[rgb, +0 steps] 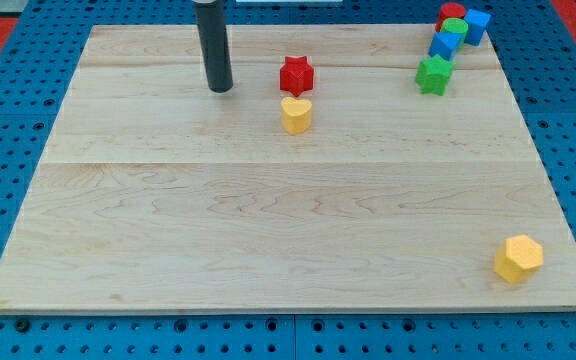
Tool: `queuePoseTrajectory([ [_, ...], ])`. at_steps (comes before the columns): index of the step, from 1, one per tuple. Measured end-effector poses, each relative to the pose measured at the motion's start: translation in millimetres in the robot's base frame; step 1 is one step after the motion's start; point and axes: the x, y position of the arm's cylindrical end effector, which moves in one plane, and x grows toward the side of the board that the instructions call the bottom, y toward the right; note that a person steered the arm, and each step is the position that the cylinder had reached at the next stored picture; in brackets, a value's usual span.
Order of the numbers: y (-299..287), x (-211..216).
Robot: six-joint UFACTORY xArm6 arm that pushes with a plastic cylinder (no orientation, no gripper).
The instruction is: Move your arm towards center left
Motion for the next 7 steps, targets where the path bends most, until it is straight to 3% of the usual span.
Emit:
queuePoseTrajectory([
  [7,-52.7,2.2],
])
